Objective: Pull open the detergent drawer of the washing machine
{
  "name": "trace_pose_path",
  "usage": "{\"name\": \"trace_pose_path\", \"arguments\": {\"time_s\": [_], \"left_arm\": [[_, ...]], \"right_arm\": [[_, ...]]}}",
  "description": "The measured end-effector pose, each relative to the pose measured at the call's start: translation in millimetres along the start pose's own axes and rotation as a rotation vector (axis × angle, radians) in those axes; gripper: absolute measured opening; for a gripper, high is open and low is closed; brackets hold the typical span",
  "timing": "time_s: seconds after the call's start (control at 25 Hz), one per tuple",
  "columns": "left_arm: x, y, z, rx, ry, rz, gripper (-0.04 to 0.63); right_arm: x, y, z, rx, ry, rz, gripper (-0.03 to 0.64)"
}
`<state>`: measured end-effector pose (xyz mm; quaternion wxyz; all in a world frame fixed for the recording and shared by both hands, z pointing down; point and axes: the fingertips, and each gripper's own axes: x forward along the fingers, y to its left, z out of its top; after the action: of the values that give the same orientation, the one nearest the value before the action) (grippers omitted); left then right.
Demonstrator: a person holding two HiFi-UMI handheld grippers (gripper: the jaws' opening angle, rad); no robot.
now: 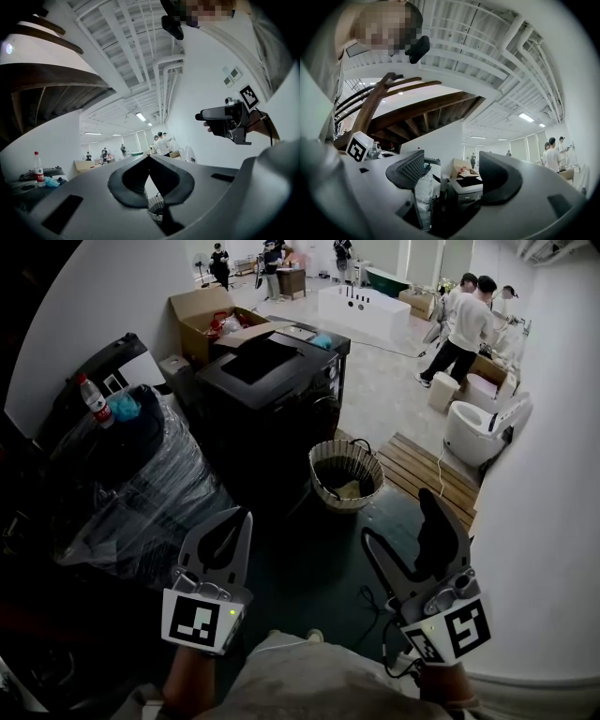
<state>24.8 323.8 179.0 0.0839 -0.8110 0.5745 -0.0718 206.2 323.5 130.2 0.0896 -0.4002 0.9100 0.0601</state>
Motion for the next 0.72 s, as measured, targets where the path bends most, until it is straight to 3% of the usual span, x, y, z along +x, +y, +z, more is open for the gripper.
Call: {"name": "trace_pose_path", "arguments": {"time_s": [0.72], "left_arm": [[30,12,-24,0.011,0.018,0.026,0.015]], "right_arm": [[21,-27,-48,0.183,0.054,0.038,0.35]]}}
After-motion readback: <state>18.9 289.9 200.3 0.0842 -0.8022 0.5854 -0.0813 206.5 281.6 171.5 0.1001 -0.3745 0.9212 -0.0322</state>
